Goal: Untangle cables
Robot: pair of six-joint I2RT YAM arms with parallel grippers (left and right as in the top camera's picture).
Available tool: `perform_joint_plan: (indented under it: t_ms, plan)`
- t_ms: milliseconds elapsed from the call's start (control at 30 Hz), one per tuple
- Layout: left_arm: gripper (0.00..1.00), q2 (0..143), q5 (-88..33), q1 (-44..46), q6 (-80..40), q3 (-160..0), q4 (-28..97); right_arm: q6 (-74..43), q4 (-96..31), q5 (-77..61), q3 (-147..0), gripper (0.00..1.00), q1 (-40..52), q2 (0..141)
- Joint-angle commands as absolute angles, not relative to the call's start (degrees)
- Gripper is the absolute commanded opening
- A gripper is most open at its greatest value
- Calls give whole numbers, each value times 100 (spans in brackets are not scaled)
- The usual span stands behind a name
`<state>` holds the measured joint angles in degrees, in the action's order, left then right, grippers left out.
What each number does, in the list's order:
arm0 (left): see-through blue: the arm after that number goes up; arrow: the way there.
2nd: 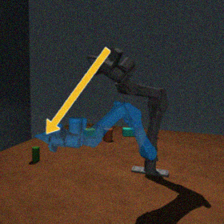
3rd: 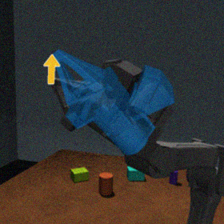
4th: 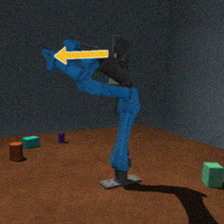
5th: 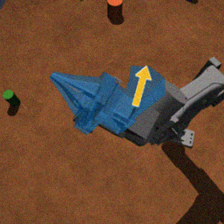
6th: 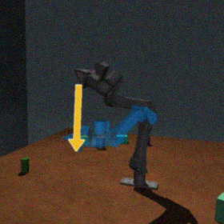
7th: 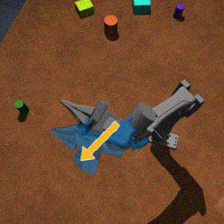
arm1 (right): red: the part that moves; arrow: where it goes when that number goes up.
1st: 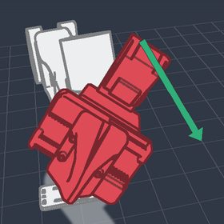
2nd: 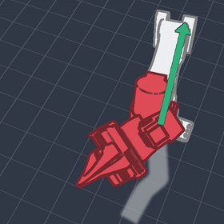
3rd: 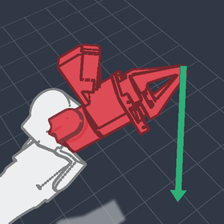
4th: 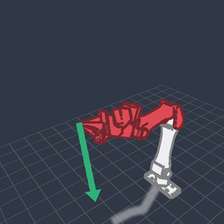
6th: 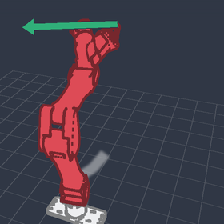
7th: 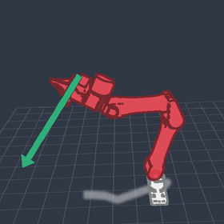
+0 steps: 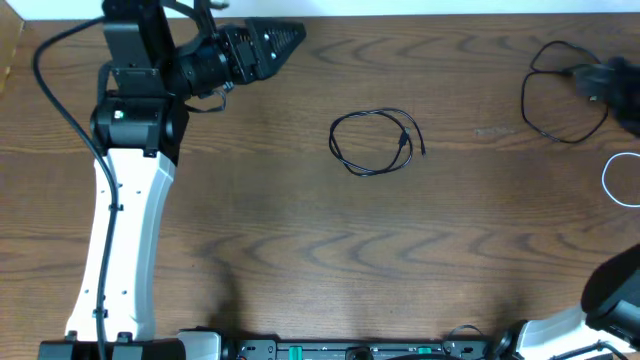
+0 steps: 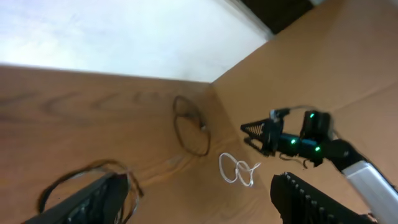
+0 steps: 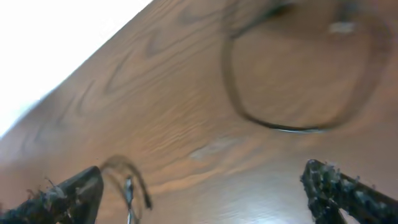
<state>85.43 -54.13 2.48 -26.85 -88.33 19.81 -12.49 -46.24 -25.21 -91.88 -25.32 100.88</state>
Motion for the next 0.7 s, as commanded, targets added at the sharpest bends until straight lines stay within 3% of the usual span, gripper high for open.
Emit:
perform_joint_plan:
  t_ms: [0, 233, 333, 400, 500, 667]
  plan:
    - [79, 8576, -4644, 261, -2502, -8632, 2327, -956, -4657, -2545, -9170, 86, -1767, 10322]
    - [79, 8597, -3483, 261, -1990, -8453, 3092, -928, -4689, -2547, -9170, 71, -266, 11306]
    - [79, 8613, -3332, 261, -1990, -8453, 3264, -932, -4696, -2604, -9170, 57, 51, 11609]
    - [79, 8617, -3334, 261, -1990, -8453, 3328, -934, -4718, -2661, -9170, 42, 266, 11856]
    - [79, 8617, -3332, 261, -1990, -8453, 3343, -932, -4716, -2781, -9170, 36, 458, 12112]
    - [79, 8617, -3334, 261, -1994, -8453, 3343, -893, -4724, -2958, -9170, 37, 668, 12392]
